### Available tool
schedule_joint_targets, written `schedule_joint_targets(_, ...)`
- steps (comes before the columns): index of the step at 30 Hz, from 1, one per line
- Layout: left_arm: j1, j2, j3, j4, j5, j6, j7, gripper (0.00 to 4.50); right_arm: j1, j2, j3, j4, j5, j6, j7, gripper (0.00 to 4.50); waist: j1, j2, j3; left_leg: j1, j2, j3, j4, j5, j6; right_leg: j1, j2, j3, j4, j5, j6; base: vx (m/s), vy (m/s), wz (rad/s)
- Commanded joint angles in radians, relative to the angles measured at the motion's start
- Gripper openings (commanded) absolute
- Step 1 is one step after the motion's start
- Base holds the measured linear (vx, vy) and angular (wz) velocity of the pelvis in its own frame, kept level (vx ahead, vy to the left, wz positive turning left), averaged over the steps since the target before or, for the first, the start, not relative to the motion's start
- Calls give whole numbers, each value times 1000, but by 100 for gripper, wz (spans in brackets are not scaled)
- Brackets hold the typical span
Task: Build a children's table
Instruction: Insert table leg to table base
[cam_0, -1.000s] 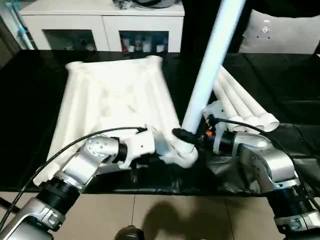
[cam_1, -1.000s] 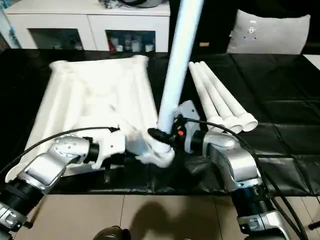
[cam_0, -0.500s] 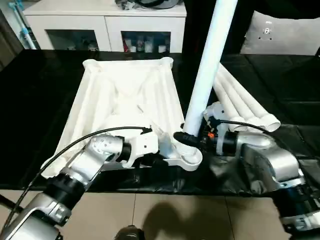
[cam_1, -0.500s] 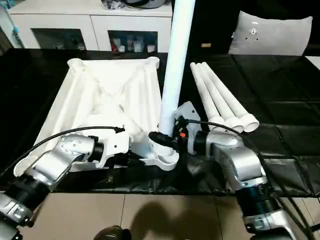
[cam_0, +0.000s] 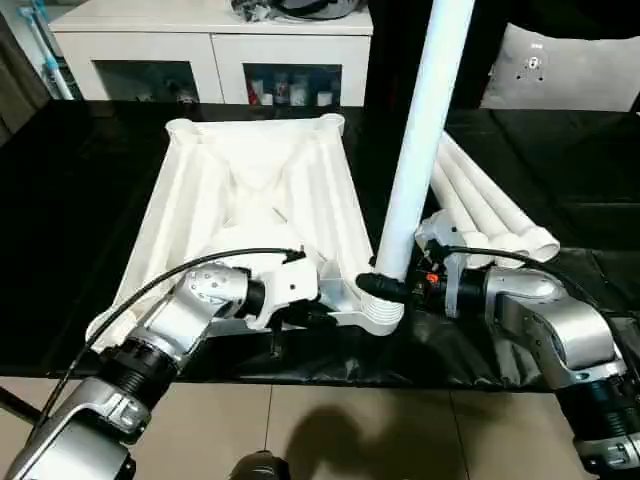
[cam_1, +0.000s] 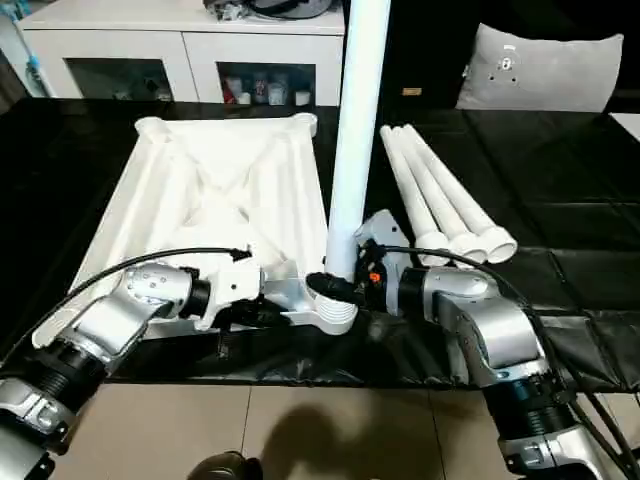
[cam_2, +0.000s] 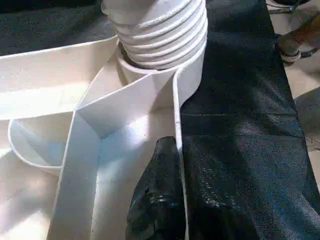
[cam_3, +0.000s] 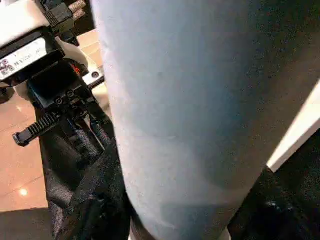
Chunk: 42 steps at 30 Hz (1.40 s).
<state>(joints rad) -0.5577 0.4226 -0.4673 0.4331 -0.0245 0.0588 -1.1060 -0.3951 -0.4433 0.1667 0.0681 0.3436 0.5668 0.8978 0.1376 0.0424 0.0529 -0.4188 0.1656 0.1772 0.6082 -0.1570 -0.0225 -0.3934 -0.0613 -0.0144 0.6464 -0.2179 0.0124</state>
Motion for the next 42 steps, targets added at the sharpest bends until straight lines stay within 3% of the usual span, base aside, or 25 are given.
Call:
schedule_joint_targets(1, -10, 0, 23, 3, 13, -16, 6, 0, -12, 7, 6, 30, -10, -5, -2, 193, -7, -12, -67, 43, 62, -25, -79, -275, -35, 18, -83, 34, -91, -235, -192, 0, 0, 0)
schedule_joint_targets(15, -10, -2, 19, -10, 13, -19, -13, 0, -23, 28, -2, 122, -16, -33, 2, 193, -10, -7, -67, 42, 61, -25, -79, -284, -40, 18, -83, 34, -92, -225, -197, 0, 0, 0)
schedule_joint_targets(23, -20, -22, 38, 0, 3, -8, 13, 0, 7, 91, -96, 192, 44, -65, -48, 193, -18, -7, -66, 45, 61, -25, -82, -312, -46, 16, -84, 33, -95, -254, -201, 0, 0, 0)
schedule_joint_targets(24, -20, -28, 43, 1, -2, -3, 19, 0, 23, 107, -117, 200, 55, -68, -69, 193, -18, 4, -65, 45, 62, -26, -83, -322, -49, 13, -84, 34, -98, -255, -201, 0, 0, 0)
schedule_joint_targets(25, -21, -30, 46, 3, -4, -1, 22, 0, 36, 115, -127, 202, 60, -72, -81, 193, -19, -2, -66, 45, 62, -27, -83, -329, -51, 15, -85, 34, -97, -254, -202, 0, 0, 0)
schedule_joint_targets(28, -23, -34, 50, 6, -4, 1, 29, 0, 60, 125, -135, 195, 57, -89, -99, 193, -18, 3, -67, 45, 62, -26, -84, -322, -47, 14, -82, 33, -96, -233, -202, 0, 0, 0)
schedule_joint_targets(34, -31, -55, 72, 20, -11, 10, 52, 0, 139, 171, -166, 139, 49, -171, -157, 193, -18, 14, -65, 47, 62, -30, -89, -370, -61, 11, -85, 34, -102, -293, -184, 0, 0, 0)
schedule_joint_targets(35, -31, -59, 74, 22, -7, 10, 53, 0, 165, 173, -153, 118, 20, -205, -170, 193, -19, 15, -64, 49, 63, -33, -92, -398, -67, 9, -84, 34, -104, -314, -177, 0, 0, 0)
schedule_joint_targets(42, -23, -66, 77, 21, 2, 8, 59, 0, 198, 175, -119, 97, -46, -329, -192, 193, -25, 10, -63, 46, 61, -32, -93, -392, -54, 8, -87, 36, -110, -332, -168, 0, 0, 0)
